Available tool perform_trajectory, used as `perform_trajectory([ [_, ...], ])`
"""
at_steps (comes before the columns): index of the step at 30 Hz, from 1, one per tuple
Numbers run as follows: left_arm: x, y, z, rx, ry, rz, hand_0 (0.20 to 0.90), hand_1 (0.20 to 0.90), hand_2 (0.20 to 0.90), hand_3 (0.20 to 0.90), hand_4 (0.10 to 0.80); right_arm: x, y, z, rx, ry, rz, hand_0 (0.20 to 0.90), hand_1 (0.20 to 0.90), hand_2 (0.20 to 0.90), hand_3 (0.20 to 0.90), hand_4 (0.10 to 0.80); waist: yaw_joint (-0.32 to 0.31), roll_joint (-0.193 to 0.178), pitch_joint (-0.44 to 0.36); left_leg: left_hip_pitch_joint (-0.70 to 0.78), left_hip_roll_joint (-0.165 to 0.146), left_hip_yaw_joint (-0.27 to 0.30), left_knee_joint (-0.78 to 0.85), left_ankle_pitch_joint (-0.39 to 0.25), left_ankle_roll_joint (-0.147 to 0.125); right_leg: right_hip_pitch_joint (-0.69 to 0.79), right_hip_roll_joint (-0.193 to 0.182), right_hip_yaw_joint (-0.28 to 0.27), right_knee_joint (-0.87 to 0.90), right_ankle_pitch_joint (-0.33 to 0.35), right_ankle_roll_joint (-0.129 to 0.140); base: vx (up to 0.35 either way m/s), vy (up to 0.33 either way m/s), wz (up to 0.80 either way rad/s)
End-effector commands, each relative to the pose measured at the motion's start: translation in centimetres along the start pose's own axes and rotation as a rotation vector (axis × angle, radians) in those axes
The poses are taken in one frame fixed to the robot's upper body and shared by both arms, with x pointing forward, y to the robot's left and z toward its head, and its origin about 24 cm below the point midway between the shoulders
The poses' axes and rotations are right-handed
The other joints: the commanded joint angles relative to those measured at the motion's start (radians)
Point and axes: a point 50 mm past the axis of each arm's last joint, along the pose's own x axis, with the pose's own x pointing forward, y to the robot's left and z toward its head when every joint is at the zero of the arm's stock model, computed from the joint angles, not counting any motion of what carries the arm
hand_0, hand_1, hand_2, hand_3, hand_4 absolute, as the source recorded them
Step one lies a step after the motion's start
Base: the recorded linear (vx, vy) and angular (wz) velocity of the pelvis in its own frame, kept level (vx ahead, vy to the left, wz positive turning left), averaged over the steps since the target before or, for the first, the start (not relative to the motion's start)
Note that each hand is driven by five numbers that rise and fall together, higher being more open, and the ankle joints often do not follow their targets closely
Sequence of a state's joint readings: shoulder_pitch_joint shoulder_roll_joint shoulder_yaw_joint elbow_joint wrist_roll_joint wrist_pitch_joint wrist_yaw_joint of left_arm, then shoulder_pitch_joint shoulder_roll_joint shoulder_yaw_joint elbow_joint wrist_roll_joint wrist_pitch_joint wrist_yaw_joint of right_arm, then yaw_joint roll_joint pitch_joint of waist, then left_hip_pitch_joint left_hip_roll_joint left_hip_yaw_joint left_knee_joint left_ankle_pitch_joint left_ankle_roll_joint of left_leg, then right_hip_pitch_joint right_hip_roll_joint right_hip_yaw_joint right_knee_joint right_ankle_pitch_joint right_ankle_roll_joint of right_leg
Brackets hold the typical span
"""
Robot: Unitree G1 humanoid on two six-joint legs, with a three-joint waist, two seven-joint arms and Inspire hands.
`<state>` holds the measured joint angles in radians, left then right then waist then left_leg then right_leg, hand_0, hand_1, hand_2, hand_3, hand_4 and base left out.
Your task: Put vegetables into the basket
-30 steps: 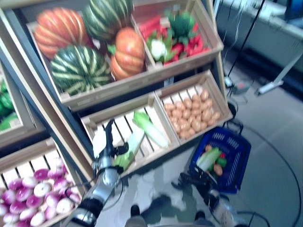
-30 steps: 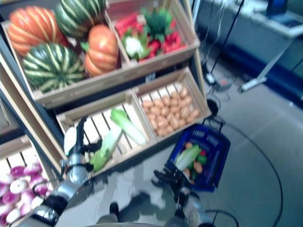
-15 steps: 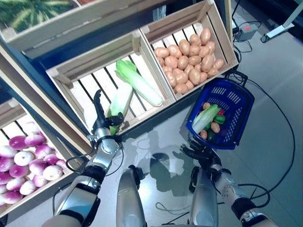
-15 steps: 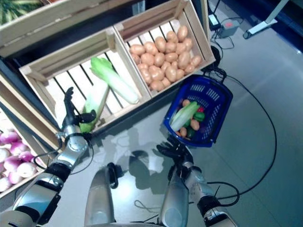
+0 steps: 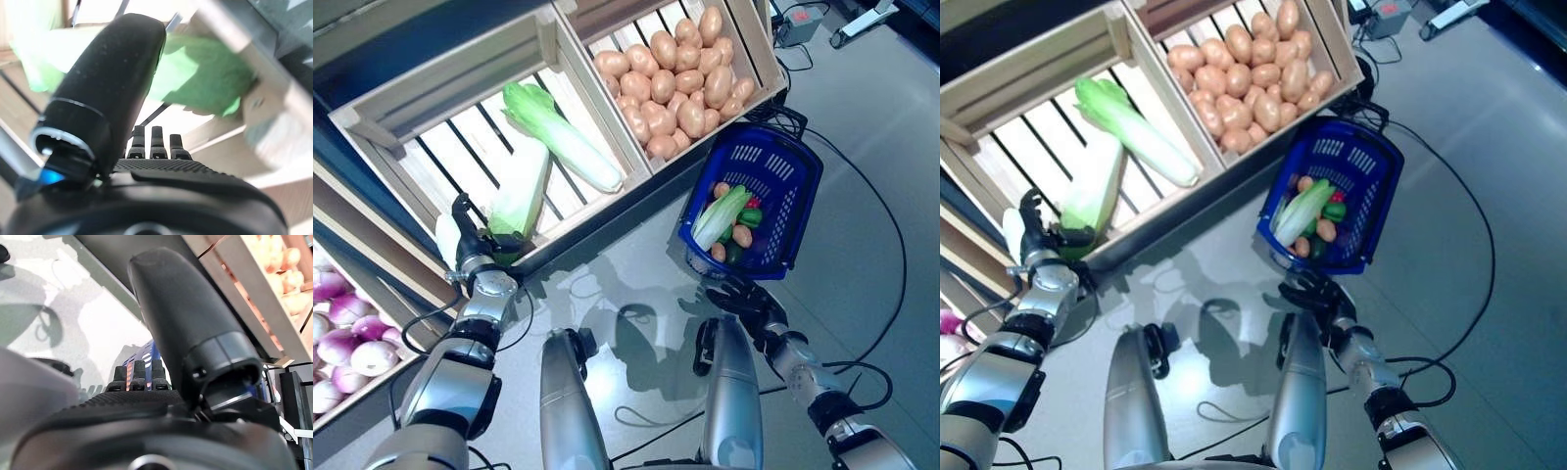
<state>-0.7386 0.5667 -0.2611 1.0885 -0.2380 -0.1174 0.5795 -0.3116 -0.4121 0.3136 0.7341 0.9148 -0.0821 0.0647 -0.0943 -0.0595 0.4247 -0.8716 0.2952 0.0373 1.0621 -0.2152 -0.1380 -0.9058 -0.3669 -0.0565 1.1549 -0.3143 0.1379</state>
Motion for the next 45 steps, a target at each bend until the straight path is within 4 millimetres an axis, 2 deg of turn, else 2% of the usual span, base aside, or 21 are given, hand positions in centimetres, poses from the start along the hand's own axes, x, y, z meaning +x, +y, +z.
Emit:
perform_trajectory([
  [1,2.7,3.9,2.5,0.037,-0.038,0.035,0.9,0.9,0.9,0.9,0.8,0.0,-0.5,4.2,0.052,-0.165,-0.005,0.9,0.9,0.9,0.9,0.8,-0.015,0.013,-0.031,0.015,0.038,0.002,0.129,-0.217,-0.01,0.017,-0.017,0.004,0.077,-0.122,-0.013,-0.041,0.008,0.05],
  [9,3.5,5.3,2.8,0.039,-0.008,-0.039,0.9,0.9,0.9,0.9,0.8,-0.6,-1.3,5.2,0.034,-0.171,-0.003,0.9,0.9,0.9,0.9,0.8,-0.03,0.01,-0.014,-0.113,0.051,-0.026,0.258,-0.251,-0.007,-0.108,-0.021,0.021,0.216,-0.153,-0.014,-0.021,0.006,0.13],
  [17,3.5,5.4,3.0,0.035,-0.017,-0.128,0.9,0.9,0.9,0.9,0.8,-0.9,-1.2,5.4,0.031,-0.18,-0.001,0.9,0.9,0.9,0.9,0.8,-0.027,0.012,-0.015,-0.192,0.054,-0.048,0.327,-0.267,-0.001,-0.197,-0.022,0.035,0.306,-0.168,-0.007,0.003,-0.01,-0.06],
  [20,3.3,5.3,3.0,-0.031,-0.029,-0.17,0.9,0.9,0.9,0.9,0.8,-1.0,-1.4,5.1,0.037,-0.173,-0.011,0.9,0.9,0.9,0.9,0.8,-0.025,0.013,-0.02,-0.192,0.053,-0.048,0.327,-0.265,0.002,-0.197,-0.021,0.033,0.311,-0.169,-0.006,0.034,-0.013,0.09],
  [26,2.6,4.5,4.3,-0.291,-0.123,-0.327,0.9,0.9,0.9,0.9,0.8,-1.7,-2.1,3.6,0.029,-0.138,-0.039,0.9,0.9,0.9,0.9,0.8,-0.023,0.019,-0.038,-0.162,0.061,-0.037,0.308,-0.258,0.01,-0.166,-0.021,0.024,0.289,-0.165,-0.002,0.049,0.0,0.01],
  [30,1.9,3.9,3.7,-0.383,-0.123,-0.422,0.9,0.9,0.9,0.9,0.8,-2.2,-2.5,2.8,0.007,-0.121,-0.039,0.9,0.9,0.9,0.9,0.8,-0.021,0.024,-0.048,-0.131,0.07,-0.025,0.282,-0.246,0.021,-0.13,-0.027,0.018,0.256,-0.157,-0.002,0.064,0.013,-0.04],
  [36,1.6,3.2,2.1,-0.363,-0.015,-0.493,0.9,0.9,0.9,0.9,0.8,-2.0,-2.3,3.4,-0.003,-0.118,-0.047,0.9,0.9,0.9,0.9,0.8,-0.023,0.022,-0.049,-0.126,0.085,-0.025,0.279,-0.237,0.02,-0.122,-0.037,0.022,0.25,-0.15,-0.002,0.02,0.008,-0.01],
  [45,2.2,3.2,1.9,-0.253,0.057,-0.493,0.9,0.9,0.9,0.9,0.8,-1.8,-2.5,4.3,0.016,-0.128,-0.083,0.9,0.9,0.9,0.9,0.8,-0.031,0.01,-0.023,-0.131,0.102,-0.019,0.268,-0.226,0.021,-0.121,-0.046,0.024,0.224,-0.133,-0.002,-0.012,0.012,-0.01],
])
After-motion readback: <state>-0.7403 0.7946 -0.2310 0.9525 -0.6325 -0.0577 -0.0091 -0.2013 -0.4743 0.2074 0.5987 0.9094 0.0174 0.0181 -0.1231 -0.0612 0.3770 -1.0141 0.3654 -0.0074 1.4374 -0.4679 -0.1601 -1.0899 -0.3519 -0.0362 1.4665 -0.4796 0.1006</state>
